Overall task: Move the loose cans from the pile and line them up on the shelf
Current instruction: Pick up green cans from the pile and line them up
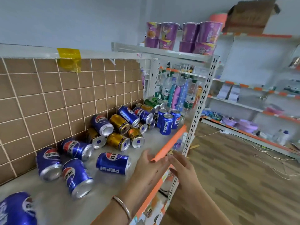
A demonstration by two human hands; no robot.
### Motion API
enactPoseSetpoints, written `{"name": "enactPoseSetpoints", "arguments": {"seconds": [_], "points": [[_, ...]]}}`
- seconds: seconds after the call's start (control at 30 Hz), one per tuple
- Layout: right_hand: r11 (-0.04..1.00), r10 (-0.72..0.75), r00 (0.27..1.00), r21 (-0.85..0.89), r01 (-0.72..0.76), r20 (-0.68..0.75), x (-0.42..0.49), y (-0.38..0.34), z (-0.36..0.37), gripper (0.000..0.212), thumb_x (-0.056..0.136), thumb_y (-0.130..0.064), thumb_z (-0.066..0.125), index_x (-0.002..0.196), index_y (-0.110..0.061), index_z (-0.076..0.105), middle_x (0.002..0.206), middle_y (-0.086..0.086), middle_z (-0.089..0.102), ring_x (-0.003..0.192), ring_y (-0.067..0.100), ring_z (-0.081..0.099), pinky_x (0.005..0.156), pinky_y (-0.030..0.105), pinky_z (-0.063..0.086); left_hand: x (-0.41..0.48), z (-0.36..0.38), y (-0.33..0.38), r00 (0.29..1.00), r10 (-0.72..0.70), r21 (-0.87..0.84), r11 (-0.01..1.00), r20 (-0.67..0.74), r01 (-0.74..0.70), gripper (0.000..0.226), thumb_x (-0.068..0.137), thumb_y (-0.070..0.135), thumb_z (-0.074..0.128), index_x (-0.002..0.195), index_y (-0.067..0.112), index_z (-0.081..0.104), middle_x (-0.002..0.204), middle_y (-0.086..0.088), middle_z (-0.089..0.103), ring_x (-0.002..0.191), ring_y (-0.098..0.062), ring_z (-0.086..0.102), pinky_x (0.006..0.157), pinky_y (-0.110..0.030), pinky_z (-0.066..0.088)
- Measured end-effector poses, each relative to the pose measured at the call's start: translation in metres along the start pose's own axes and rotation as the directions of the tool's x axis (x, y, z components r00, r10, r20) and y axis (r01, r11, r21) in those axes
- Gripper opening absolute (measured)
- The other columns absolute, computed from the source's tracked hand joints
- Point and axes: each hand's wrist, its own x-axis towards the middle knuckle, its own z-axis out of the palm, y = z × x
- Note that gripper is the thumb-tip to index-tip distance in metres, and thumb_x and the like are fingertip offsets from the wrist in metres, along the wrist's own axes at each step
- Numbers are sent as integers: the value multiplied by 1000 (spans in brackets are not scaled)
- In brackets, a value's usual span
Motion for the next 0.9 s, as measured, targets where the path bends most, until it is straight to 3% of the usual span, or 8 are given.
{"name": "enactPoseSetpoints", "arguments": {"seconds": [0.13,0.23,0.43,0.6,0.7,0.77,0.83,0.9], "points": [[995,25,999,96,-21,-40,68,-15,1,49,79,-37,73,122,-19,60,121,3,65,112,18,62,99,35,47,65,14,24,999,3,46,999,35,-5,72,81,41,69,140,17,36,125,0,56,104,-12,55,77,-18,41],[995,8,999,100,-3,-48,108,-26,2,49,74,-40,74,117,-19,63,117,4,66,111,19,62,98,35,48,105,20,35,1000,-4,42,999,31,2,61,82,39,67,133,14,44,116,0,59,102,-11,56,85,-23,43],[998,-25,1000,56,24,11,188,-55,9,26,84,-22,70,109,-20,65,104,-3,69,101,14,63,97,34,49,185,21,54,993,-114,-3,993,-7,114,55,81,57,60,121,21,55,117,1,63,104,-14,60,95,-37,50],[997,-58,986,-41,65,159,270,-82,10,13,87,-8,63,92,-19,67,87,0,70,80,14,65,84,30,51,265,25,81,992,-82,-44,996,-93,78,36,87,50,56,84,15,63,65,3,59,72,-21,57,75,-33,45],[988,-55,976,-127,83,212,330,-95,7,18,86,-7,63,103,-9,67,96,7,70,90,22,64,89,34,49,316,29,93,979,-107,-71,993,-172,96,33,87,53,54,79,22,57,89,-4,64,91,-22,60,94,-35,43],[979,-31,971,-190,77,237,370,-101,1,26,86,-9,63,112,-7,65,98,7,69,88,19,64,87,33,50,349,36,97,968,-121,-115,989,-217,98,38,85,54,55,81,16,56,95,-11,63,91,-24,59,95,-36,42],[969,4,962,-238,63,273,405,-105,-5,16,88,-11,61,103,-12,66,91,1,67,80,11,62,76,23,50,379,42,101,953,-156,-87,987,-261,138,48,82,55,57,98,10,60,106,-13,65,98,-28,62,100,-41,45],[944,39,949,-322,67,312,436,-109,-7,10,90,-12,59,87,-21,61,93,4,64,77,8,56,73,23,46,403,49,104,935,-193,-82,981,-299,176,67,78,56,59,122,5,55,118,-13,61,106,-27,59,97,-38,48]]}}
